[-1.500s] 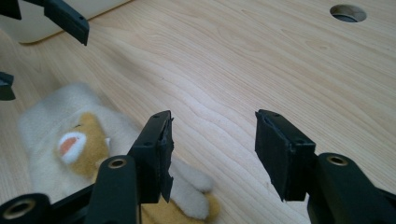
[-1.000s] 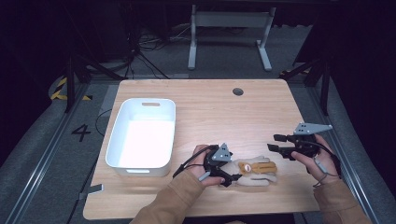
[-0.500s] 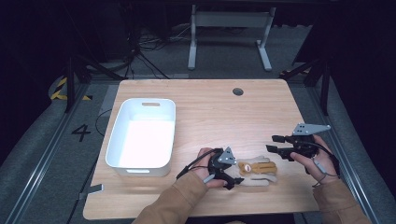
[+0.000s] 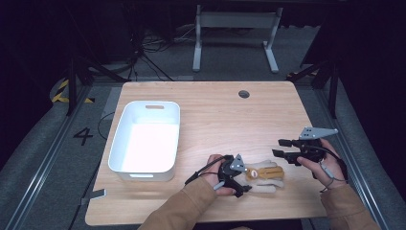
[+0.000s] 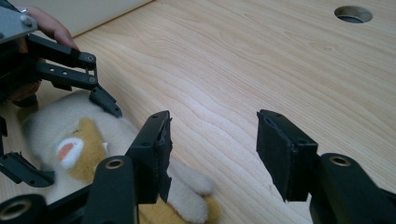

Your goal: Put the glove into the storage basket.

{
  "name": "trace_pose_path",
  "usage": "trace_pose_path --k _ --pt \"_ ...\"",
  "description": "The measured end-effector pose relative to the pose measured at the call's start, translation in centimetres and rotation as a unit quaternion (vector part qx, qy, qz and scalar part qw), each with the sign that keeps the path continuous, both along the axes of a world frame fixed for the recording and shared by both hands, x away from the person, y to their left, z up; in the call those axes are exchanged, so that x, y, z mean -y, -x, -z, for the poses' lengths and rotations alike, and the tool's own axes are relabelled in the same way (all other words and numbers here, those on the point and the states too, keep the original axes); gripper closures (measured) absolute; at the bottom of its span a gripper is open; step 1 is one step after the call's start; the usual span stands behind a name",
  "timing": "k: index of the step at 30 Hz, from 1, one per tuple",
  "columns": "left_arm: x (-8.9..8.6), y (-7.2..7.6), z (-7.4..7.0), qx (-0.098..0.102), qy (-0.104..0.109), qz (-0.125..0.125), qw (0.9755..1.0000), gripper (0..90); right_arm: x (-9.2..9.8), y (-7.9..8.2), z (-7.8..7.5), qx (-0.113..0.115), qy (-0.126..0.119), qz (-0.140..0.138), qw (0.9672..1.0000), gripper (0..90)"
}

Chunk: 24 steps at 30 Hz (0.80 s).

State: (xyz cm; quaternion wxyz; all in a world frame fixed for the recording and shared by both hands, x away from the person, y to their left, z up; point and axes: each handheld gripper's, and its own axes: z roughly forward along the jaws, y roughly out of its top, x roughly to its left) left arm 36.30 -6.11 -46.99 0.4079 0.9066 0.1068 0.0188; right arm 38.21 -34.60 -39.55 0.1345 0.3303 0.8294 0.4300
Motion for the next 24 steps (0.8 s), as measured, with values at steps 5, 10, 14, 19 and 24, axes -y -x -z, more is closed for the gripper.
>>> trace_pose_path --k 5,10,14,19,24 --pt "0.1 0.0 0.1 -0.005 -0.007 0.004 1.0 15.6 -0.1 0.0 0.1 -0.002 0.0 -0.001 1.0 45.8" --pt "0.8 0.3 0.3 0.016 -0.034 0.022 0.9991 12.3 -0.2 0.0 0.2 -0.004 0.0 -0.003 1.0 45.4" --pt "0.9 0.2 0.2 0.013 -0.037 0.022 0.999 12.0 -0.2 0.0 0.2 -0.004 0.001 -0.003 1.0 45.2" --pt "1.2 0.1 0.2 0.014 -0.037 0.014 0.9991 12.2 -0.2 0.0 0.3 -0.005 0.002 -0.002 1.0 45.0" --pt "1.8 -0.1 0.2 0.022 -0.037 0.018 0.9989 11.9 -0.1 0.0 0.3 -0.005 0.002 0.0 1.0 45.0"
